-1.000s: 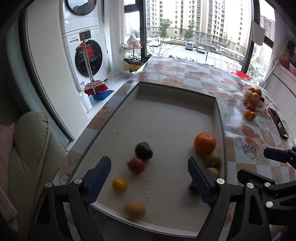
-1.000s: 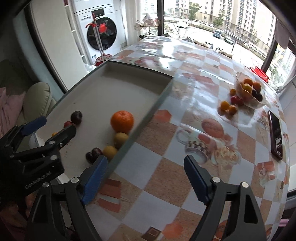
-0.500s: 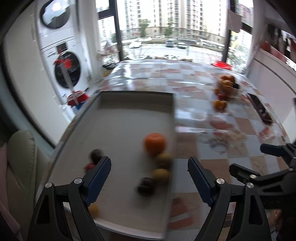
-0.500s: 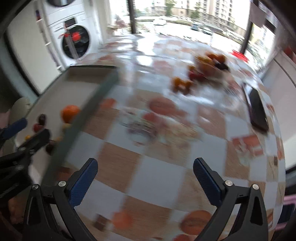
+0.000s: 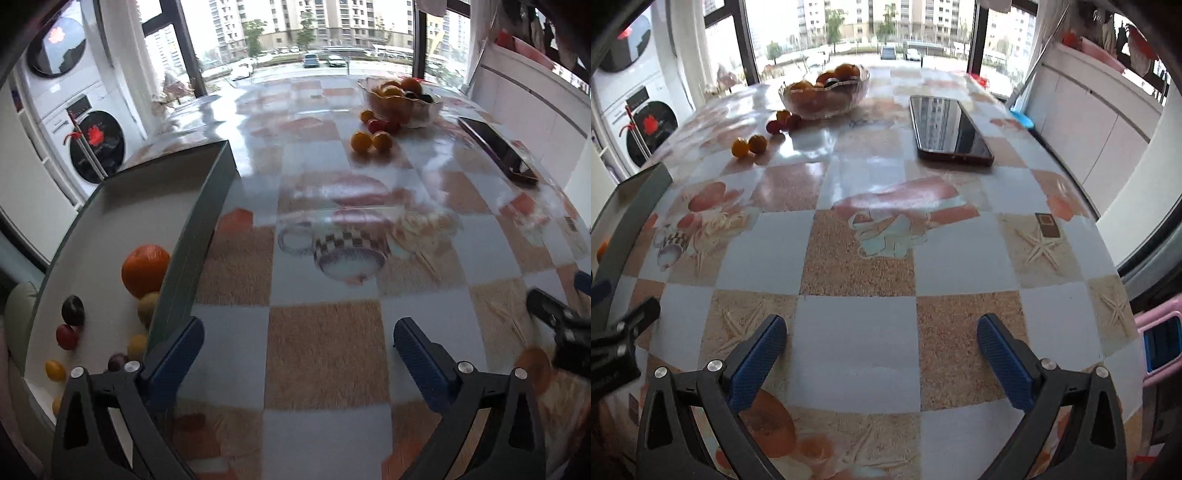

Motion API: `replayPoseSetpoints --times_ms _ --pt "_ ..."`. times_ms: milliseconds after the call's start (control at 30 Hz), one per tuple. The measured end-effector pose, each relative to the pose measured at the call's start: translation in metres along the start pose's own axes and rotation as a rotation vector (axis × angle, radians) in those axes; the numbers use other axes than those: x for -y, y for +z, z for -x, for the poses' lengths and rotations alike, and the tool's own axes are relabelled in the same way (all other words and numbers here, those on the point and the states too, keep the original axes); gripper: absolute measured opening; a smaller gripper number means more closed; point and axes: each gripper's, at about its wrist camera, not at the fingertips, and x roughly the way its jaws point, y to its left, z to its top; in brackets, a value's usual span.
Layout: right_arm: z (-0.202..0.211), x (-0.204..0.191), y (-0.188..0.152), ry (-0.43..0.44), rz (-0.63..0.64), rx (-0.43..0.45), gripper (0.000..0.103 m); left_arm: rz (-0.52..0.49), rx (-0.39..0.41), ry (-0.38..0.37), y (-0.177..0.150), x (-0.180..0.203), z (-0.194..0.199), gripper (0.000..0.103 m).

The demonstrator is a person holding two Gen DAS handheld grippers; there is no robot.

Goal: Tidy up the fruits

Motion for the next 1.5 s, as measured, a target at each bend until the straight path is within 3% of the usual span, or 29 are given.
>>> replayPoseSetpoints --times_ms 167,333,1500 --pt "0.001 -0.0006 -0.0028 -0.005 -0.008 0.029 0.103 0.011 0.053 -0.015 -0.0007 0.0031 -0.0054 0.103" --pt "0.0027 -0.0015 -0.0031 -0.005 -0.009 0.029 0.103 0.053 0.037 -0.068 -0.0005 -0.0054 -0.0092 0.103" --pt "0.0035 -0.0011 -0.0048 -0.005 -0.009 0.032 0.103 0.05 0.04 -0.063 -0.0019 -0.0037 -0.0083 0.103"
